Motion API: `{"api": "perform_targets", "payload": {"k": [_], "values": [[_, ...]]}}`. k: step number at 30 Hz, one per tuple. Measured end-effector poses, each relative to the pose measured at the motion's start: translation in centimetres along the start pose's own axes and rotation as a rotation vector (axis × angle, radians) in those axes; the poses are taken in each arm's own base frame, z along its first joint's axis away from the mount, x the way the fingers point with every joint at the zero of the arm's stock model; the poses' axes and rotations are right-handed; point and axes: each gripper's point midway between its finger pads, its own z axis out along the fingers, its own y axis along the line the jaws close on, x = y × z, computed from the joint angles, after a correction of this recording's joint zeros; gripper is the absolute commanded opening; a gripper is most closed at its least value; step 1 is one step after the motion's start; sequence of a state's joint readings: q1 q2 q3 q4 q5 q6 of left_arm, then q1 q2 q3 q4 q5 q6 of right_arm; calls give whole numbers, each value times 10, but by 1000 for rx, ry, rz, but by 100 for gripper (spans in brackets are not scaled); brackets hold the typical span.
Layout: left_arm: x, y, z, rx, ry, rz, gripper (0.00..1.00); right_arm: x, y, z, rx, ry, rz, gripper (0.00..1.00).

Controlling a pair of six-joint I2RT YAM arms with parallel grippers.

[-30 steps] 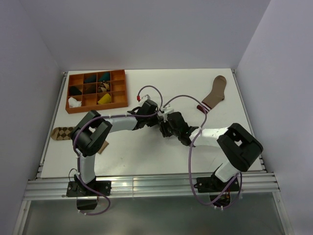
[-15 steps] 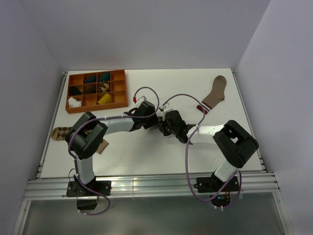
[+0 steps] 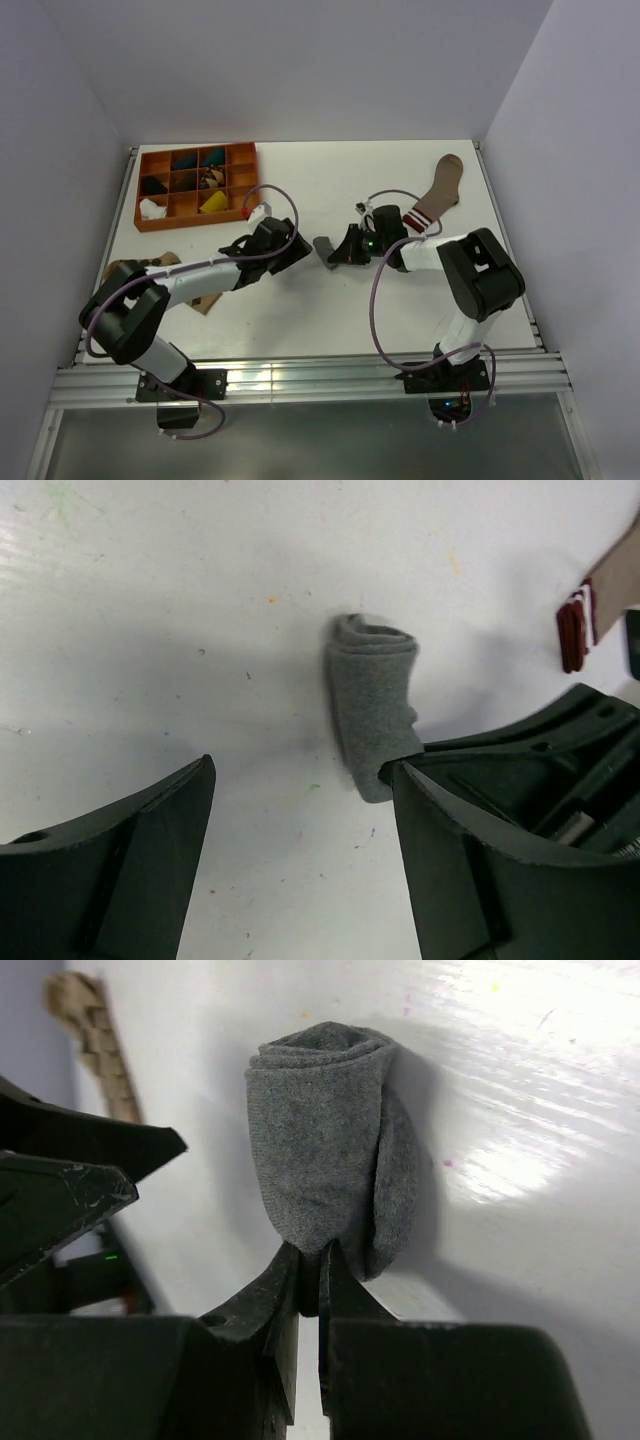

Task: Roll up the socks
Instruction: Roll the sock at the center of the board.

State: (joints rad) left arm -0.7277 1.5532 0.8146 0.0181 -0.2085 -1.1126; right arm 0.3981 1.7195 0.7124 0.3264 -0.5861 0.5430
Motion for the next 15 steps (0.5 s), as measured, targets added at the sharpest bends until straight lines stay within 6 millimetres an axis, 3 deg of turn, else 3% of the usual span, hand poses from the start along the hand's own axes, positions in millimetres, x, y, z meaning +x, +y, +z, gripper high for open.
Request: {"api": "perform_targets", "payload": {"k": [8, 15], "values": [[0, -13, 1, 75, -5, -13, 74, 1, 10, 3, -155, 60, 234, 0], [25, 2, 23, 40, 75, -15, 72, 9, 0, 2, -183, 69, 360, 0]]}}
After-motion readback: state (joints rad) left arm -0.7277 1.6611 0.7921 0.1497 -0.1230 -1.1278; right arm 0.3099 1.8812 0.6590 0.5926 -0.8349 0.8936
